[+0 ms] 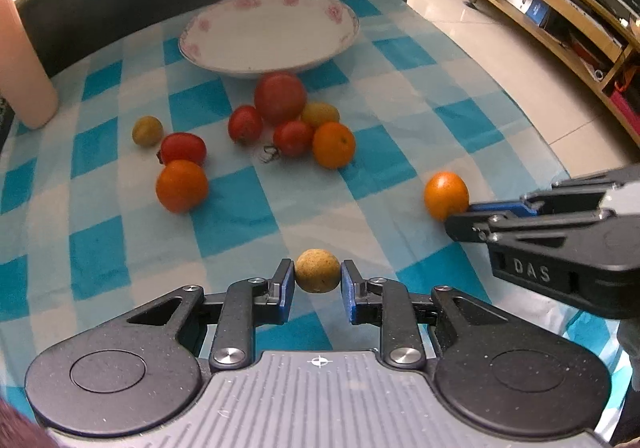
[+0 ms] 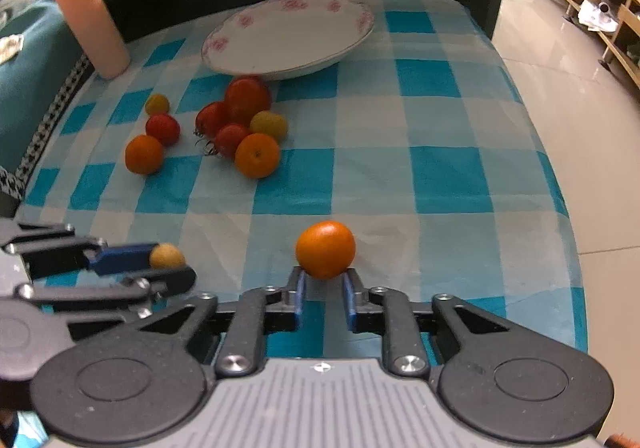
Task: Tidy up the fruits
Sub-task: 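Close the right gripper on the orange while the left gripper holds the tan fruit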
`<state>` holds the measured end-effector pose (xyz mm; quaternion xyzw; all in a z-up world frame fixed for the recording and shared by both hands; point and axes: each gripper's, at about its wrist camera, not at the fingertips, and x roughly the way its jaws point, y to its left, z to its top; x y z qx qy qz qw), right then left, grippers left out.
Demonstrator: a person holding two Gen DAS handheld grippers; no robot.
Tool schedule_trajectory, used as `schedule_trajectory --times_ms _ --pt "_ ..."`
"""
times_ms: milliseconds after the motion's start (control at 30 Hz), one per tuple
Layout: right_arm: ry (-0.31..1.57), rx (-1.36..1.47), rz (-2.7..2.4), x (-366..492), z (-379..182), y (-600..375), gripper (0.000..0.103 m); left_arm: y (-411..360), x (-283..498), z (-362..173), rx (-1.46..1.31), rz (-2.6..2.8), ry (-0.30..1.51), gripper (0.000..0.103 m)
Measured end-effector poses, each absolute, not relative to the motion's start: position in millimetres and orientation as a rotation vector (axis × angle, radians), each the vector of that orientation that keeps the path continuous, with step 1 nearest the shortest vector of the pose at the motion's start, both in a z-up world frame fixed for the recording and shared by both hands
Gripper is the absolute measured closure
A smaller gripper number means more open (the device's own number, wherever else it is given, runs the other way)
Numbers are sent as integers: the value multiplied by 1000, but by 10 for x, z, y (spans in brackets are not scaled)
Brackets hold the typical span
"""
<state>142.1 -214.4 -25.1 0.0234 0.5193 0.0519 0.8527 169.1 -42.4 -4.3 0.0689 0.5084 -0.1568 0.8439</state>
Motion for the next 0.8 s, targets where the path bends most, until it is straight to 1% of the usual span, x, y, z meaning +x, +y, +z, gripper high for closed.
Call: schedule_trajectory --times_ms 167,233,300,367,400,467,500,533,600,767,800 --pt "1098 48 115 1462 -259 -2107 78 -334 1837 -74 89 -328 1082 71" --pt "1094 56 121 1464 -250 -2116 83 -306 1886 -84 71 -329 1089 71" --pt "1097 54 129 1455 -251 -2129 84 -275 1920 -85 55 -332 1095 71" --pt "1145 76 151 1458 -311 -2144 83 -253 1933 -91 41 -342 1100 71" --pt "1152 92 146 1456 -335 -2156 81 -244 1936 -98 38 -347 1102 71" --pt "1143 84 151 1450 -323 -2143 79 -240 1943 -112 36 -357 1109 71" --pt "1129 71 141 1449 -306 -2132 71 -231 1942 -113 35 -361 1111 71" --pt "1116 55 130 1453 -292 -2123 58 -222 1943 -112 34 -365 1112 70" --pt "1104 37 118 1478 -274 -2111 47 -212 1951 -118 29 -369 1117 70" --pt "1095 -18 113 1585 -289 -2039 48 -224 1988 -144 31 -371 1130 70" --pt "1089 -26 104 1600 -294 -2033 53 -233 1990 -145 34 -371 1130 70"
